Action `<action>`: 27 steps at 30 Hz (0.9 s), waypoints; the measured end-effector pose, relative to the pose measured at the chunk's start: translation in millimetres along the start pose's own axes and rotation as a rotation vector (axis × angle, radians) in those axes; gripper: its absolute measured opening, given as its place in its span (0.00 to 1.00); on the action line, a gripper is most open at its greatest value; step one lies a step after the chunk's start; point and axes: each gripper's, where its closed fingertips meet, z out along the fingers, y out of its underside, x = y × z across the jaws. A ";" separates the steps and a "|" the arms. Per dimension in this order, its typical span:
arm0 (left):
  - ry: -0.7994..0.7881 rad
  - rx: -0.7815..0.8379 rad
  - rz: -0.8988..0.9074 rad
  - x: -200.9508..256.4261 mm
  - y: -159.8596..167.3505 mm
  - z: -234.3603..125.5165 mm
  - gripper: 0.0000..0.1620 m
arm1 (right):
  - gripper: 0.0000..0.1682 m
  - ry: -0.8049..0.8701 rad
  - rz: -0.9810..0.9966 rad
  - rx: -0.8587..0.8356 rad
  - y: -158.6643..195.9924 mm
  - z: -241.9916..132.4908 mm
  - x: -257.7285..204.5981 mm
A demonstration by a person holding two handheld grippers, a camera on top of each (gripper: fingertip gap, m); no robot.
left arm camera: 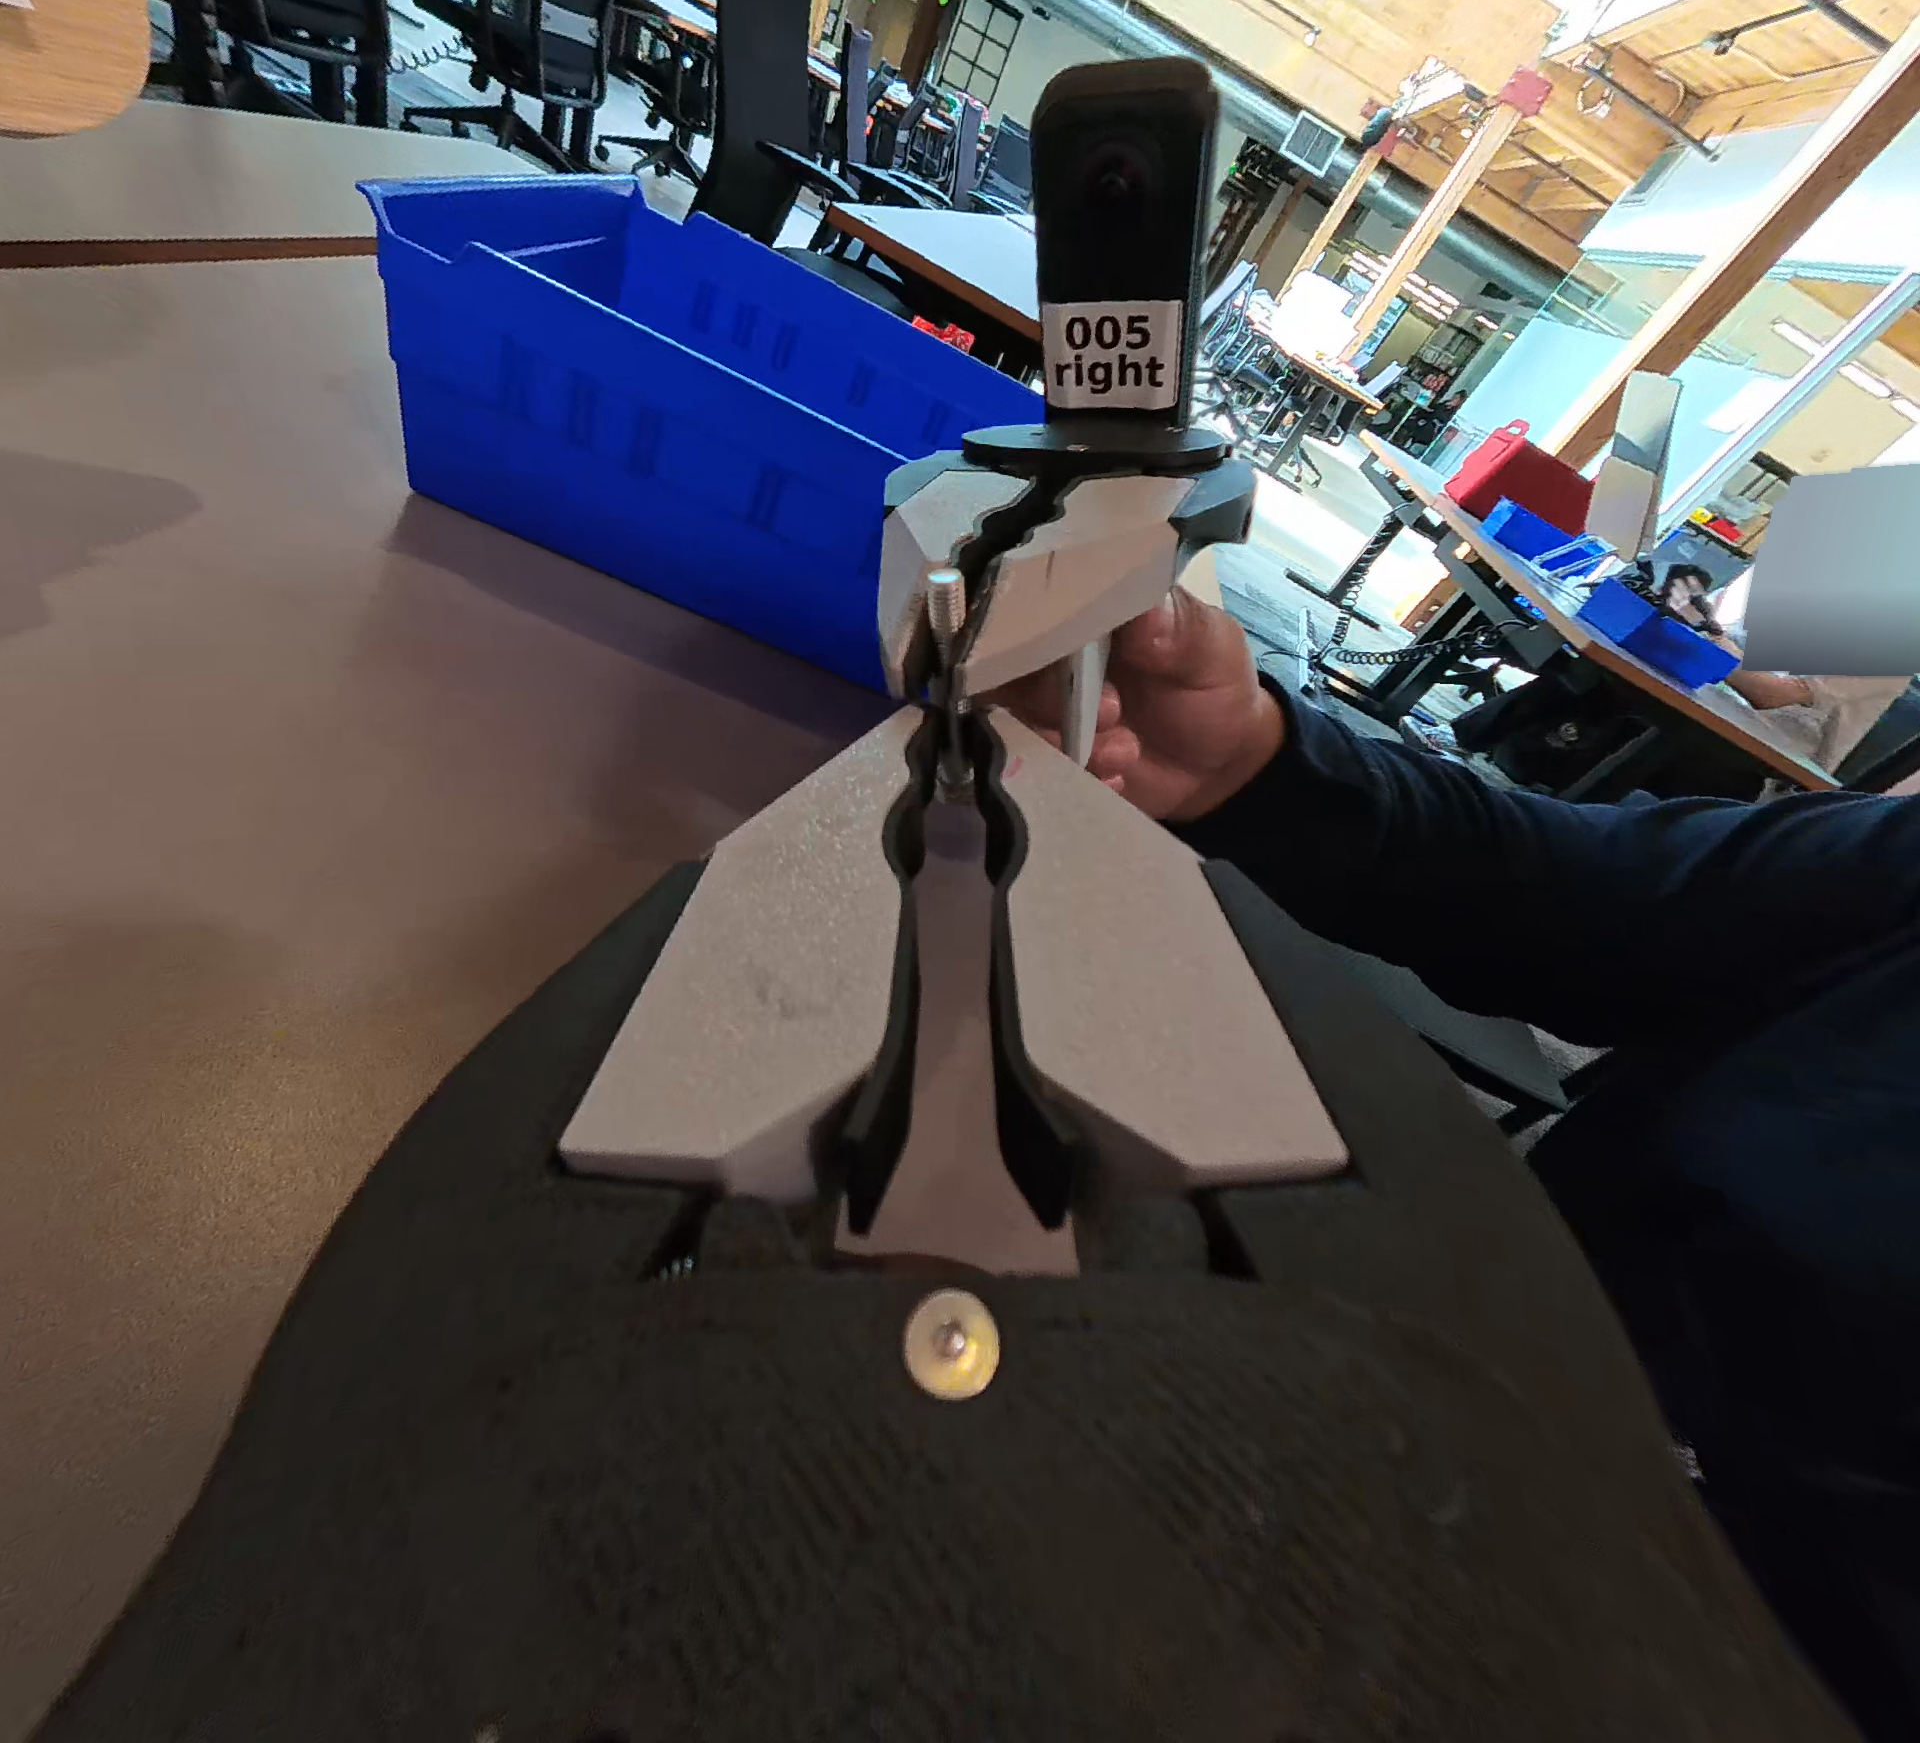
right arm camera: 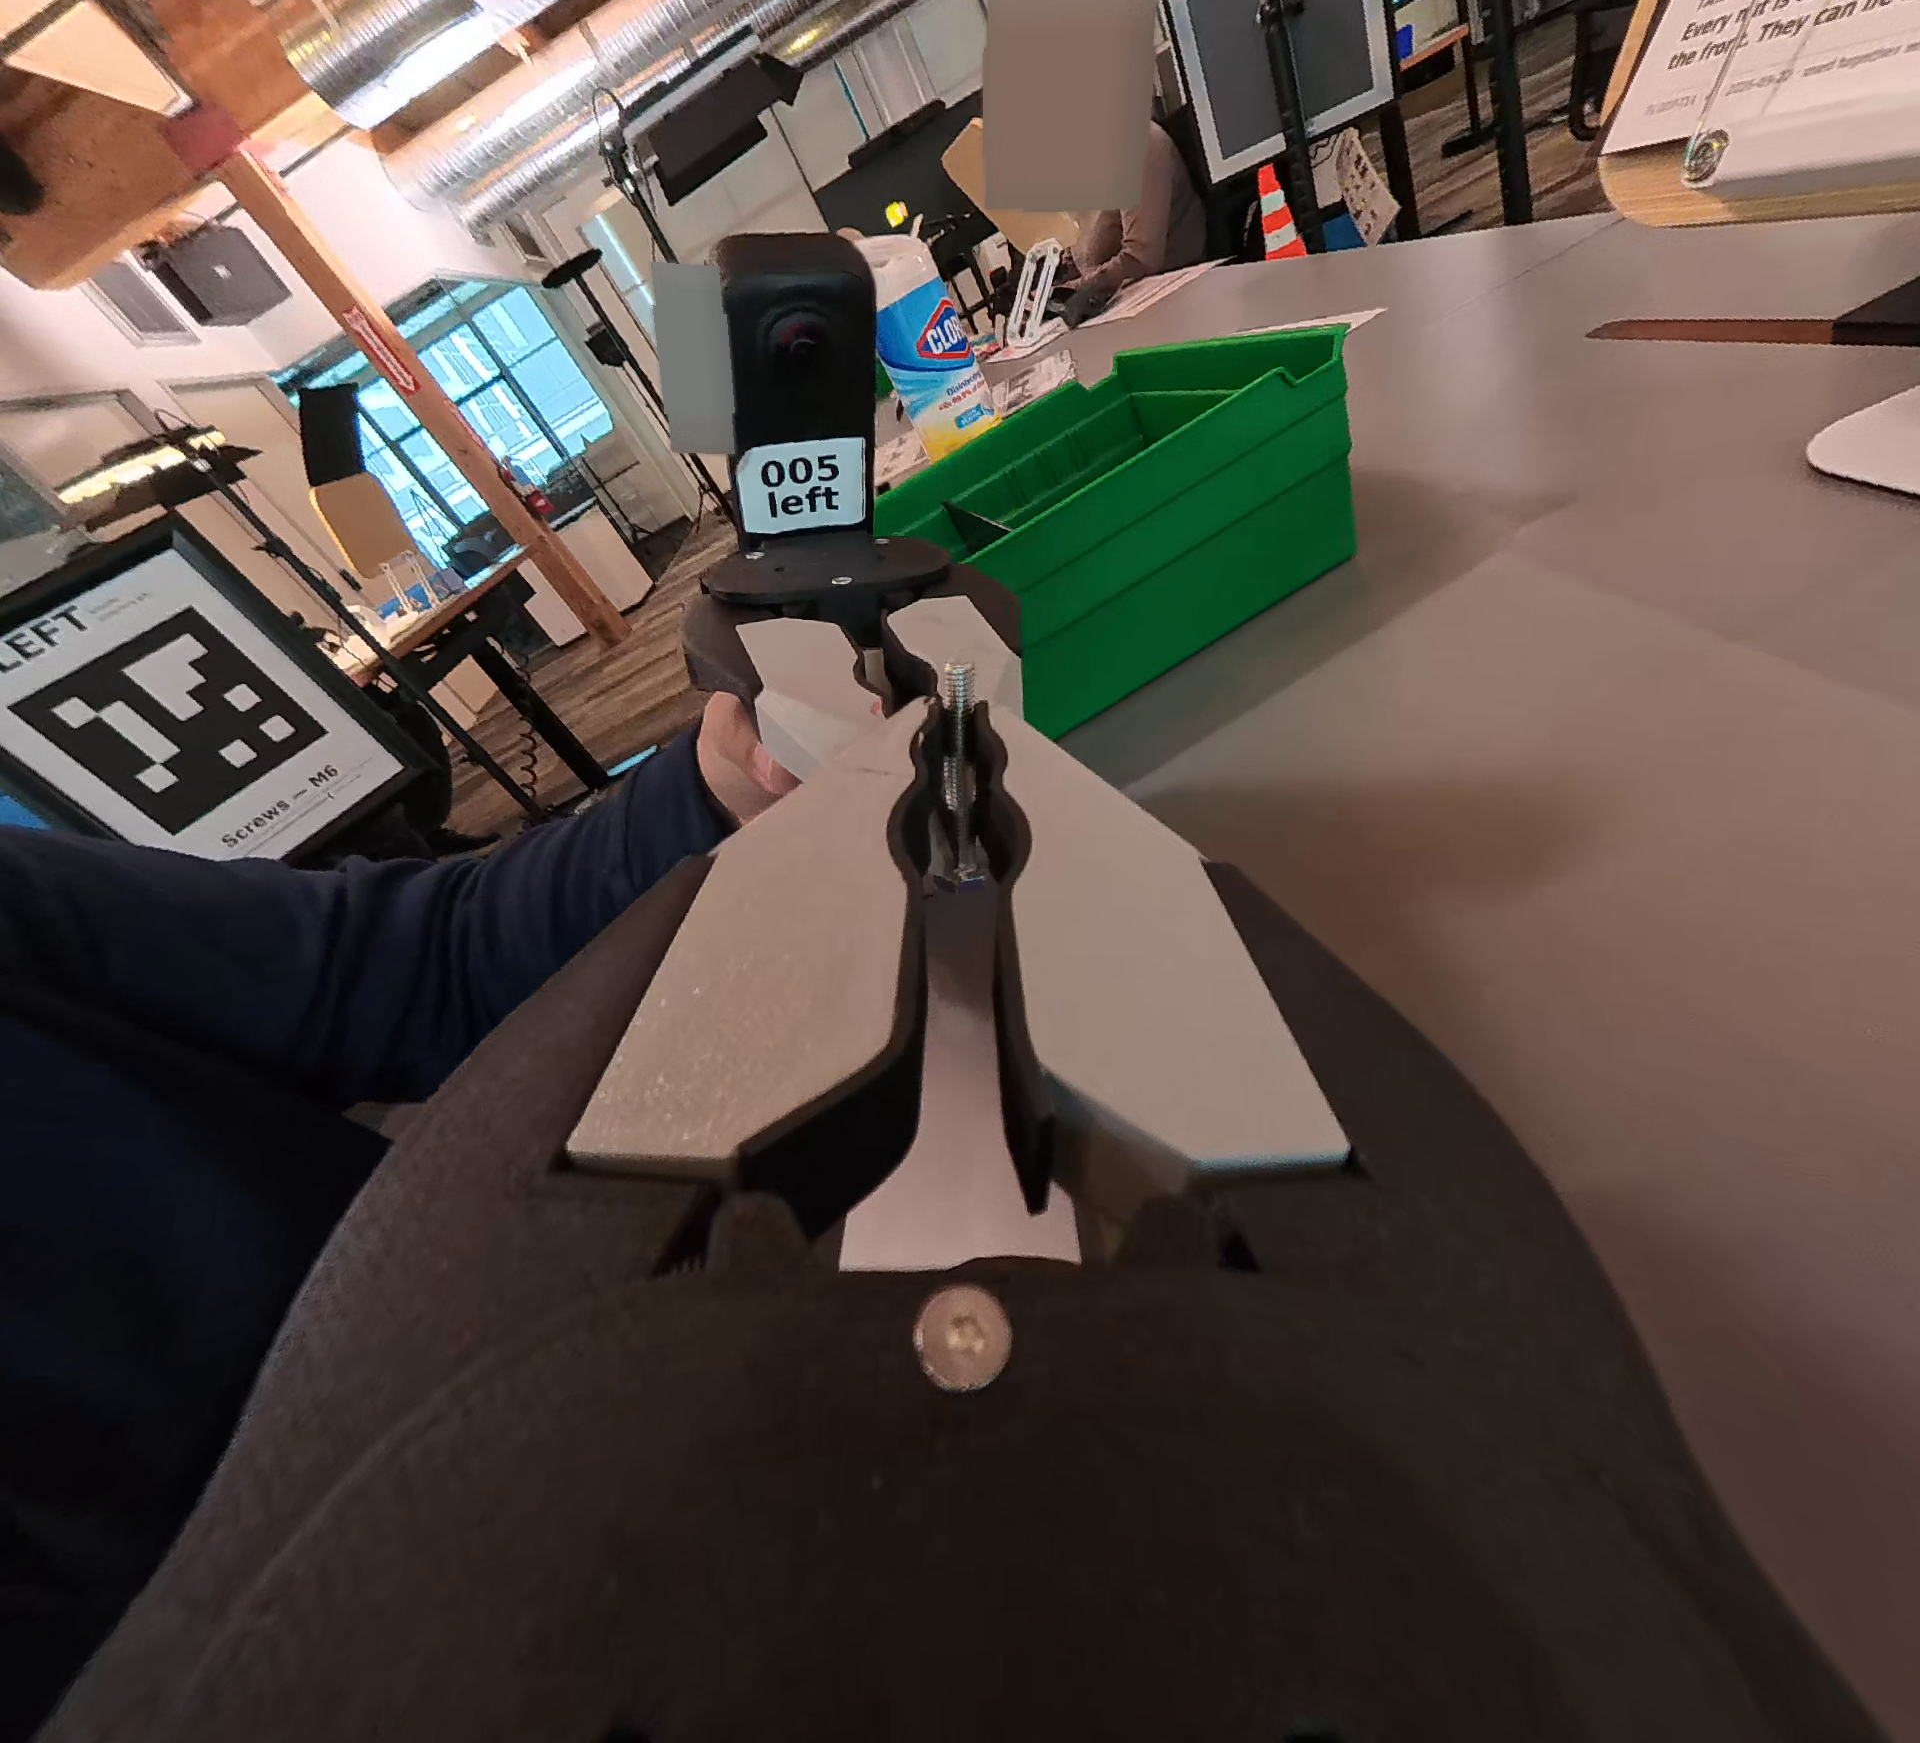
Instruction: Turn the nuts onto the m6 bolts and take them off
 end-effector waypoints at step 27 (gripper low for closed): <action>-0.396 0.040 0.259 -52.5 -21.0 -38.4 0.01 | 0.14 0.120 -0.034 -0.268 41.5 -1.4 22.7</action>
